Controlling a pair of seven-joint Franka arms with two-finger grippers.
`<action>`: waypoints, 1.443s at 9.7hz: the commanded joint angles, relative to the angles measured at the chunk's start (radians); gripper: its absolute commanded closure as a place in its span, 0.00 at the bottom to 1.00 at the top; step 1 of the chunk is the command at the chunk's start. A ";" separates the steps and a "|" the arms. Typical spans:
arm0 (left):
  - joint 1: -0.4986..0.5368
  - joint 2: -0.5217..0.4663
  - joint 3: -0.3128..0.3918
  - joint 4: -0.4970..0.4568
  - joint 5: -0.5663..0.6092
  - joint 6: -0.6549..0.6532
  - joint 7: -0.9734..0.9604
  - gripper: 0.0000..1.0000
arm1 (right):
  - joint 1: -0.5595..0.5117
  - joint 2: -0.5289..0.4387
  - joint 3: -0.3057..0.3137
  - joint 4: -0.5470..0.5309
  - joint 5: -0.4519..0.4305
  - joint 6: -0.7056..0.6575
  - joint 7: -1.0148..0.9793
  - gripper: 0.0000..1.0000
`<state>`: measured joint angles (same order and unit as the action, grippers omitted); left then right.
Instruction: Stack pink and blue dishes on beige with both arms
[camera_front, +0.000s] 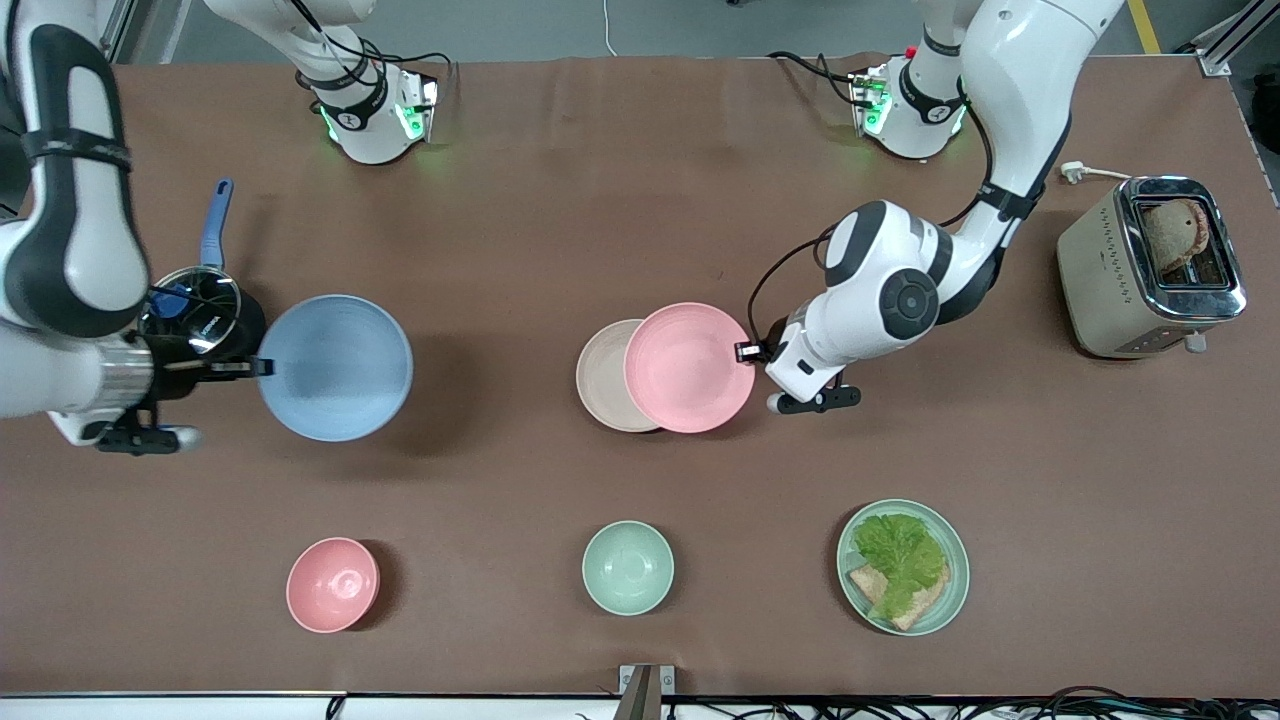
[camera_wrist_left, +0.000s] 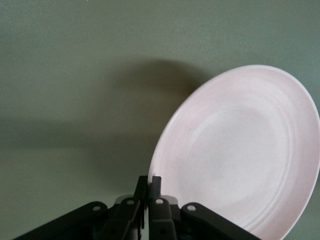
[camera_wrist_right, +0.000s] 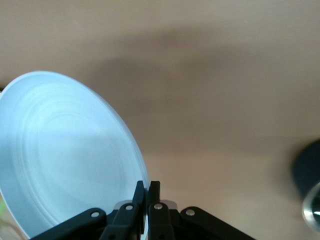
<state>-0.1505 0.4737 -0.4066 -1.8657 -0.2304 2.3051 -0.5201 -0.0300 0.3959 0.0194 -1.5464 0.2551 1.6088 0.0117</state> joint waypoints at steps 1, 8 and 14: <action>-0.029 0.046 0.006 -0.009 0.028 0.068 -0.046 0.99 | -0.010 -0.019 0.115 -0.032 0.012 0.074 0.166 1.00; -0.075 0.088 0.008 -0.059 0.029 0.227 -0.041 0.99 | 0.033 0.018 0.271 -0.104 0.010 0.335 0.403 1.00; -0.150 0.143 0.012 -0.086 0.029 0.370 -0.041 0.94 | 0.067 0.021 0.272 -0.118 0.010 0.333 0.450 1.00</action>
<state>-0.2862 0.5804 -0.4049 -1.9441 -0.2199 2.6385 -0.5520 0.0346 0.4268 0.2842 -1.6487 0.2552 1.9371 0.4314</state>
